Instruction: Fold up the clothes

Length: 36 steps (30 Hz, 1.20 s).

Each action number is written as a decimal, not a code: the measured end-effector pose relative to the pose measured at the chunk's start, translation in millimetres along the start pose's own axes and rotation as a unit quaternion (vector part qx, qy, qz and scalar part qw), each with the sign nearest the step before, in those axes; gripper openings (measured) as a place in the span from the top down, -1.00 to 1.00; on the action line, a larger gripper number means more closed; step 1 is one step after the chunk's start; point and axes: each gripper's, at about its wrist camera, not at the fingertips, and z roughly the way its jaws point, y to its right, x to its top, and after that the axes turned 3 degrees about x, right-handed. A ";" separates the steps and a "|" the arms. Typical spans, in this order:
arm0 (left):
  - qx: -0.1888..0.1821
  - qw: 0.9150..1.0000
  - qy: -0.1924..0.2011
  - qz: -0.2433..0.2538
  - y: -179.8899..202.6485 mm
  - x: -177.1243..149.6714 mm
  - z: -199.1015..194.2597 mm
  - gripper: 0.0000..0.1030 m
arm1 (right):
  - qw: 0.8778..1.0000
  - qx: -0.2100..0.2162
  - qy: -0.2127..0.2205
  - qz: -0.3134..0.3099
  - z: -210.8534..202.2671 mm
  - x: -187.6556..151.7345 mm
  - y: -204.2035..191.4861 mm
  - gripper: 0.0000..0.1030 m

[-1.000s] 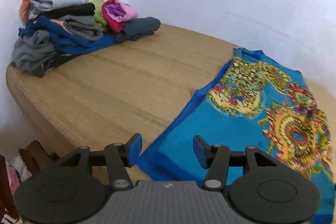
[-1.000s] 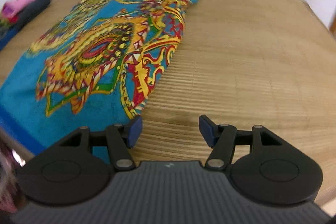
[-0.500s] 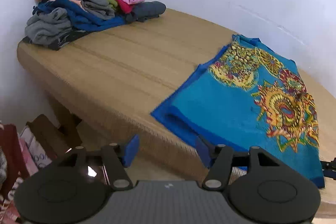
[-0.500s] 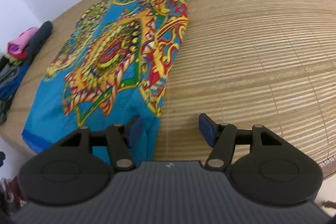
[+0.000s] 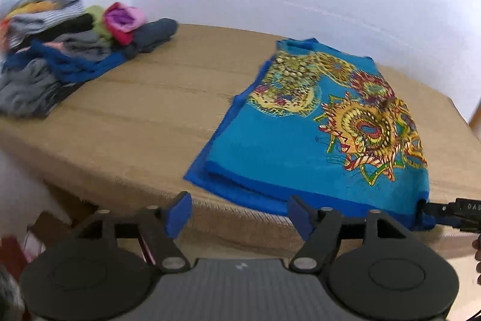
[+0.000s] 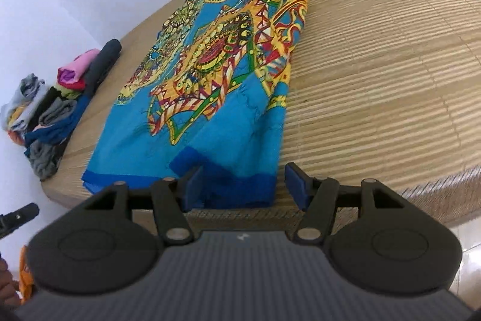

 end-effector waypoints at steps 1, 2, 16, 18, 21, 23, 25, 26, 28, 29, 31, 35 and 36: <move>-0.006 1.000 -0.008 0.010 -3.9 3.8 8.8 -0.41 | 1.000 -0.010 0.006 0.005 0.8 -2.0 -4.0 -0.20; -0.012 1.000 -0.013 0.025 -7.7 8.0 17.3 -0.41 | 1.000 -0.020 0.012 0.011 1.7 -4.0 -8.0 -0.20; -0.048 0.989 -0.051 0.133 -25.9 39.3 120.8 -0.41 | 0.972 -0.170 0.124 0.106 -15.5 -36.9 -17.2 -0.21; -0.050 0.988 -0.059 0.133 -23.3 39.1 127.2 -0.41 | 0.971 -0.177 0.124 0.106 -12.5 -36.5 -12.9 -0.21; -0.048 0.988 -0.067 0.134 -18.2 39.3 133.6 -0.40 | 0.972 -0.169 0.126 0.105 -8.8 -34.7 -11.9 -0.21; -0.046 0.987 -0.069 0.135 -14.7 40.3 135.4 -0.40 | 0.976 -0.169 0.121 0.070 -11.5 -38.7 -21.6 -0.21; -0.051 0.987 -0.069 0.132 -12.0 42.2 135.1 -0.40 | 0.975 -0.181 0.126 0.005 -17.8 -47.9 -37.1 -0.21; -0.053 0.987 -0.069 0.134 -9.7 42.6 135.2 -0.40 | 0.973 -0.188 0.129 -0.026 -21.1 -54.1 -44.2 -0.21; -0.055 0.985 -0.070 0.144 -3.4 42.5 136.4 -0.40 | 0.969 -0.200 0.127 -0.073 -20.9 -62.4 -55.1 -0.21; -0.055 0.984 -0.072 0.150 0.0 42.4 137.9 -0.40 | 0.967 -0.205 0.123 -0.092 -17.3 -64.6 -59.0 -0.21; -0.055 0.983 -0.076 0.159 6.4 41.9 141.2 -0.40 | 0.962 -0.214 0.120 -0.121 -5.7 -65.8 -64.2 -0.21; -0.060 0.980 -0.083 0.170 15.8 42.0 146.8 -0.40 | 0.947 -0.240 0.131 -0.168 23.2 -59.8 -73.9 -0.20; -0.060 0.980 -0.084 0.173 17.6 42.0 148.4 -0.40 | 0.939 -0.259 0.135 -0.180 30.7 -57.4 -74.3 -0.18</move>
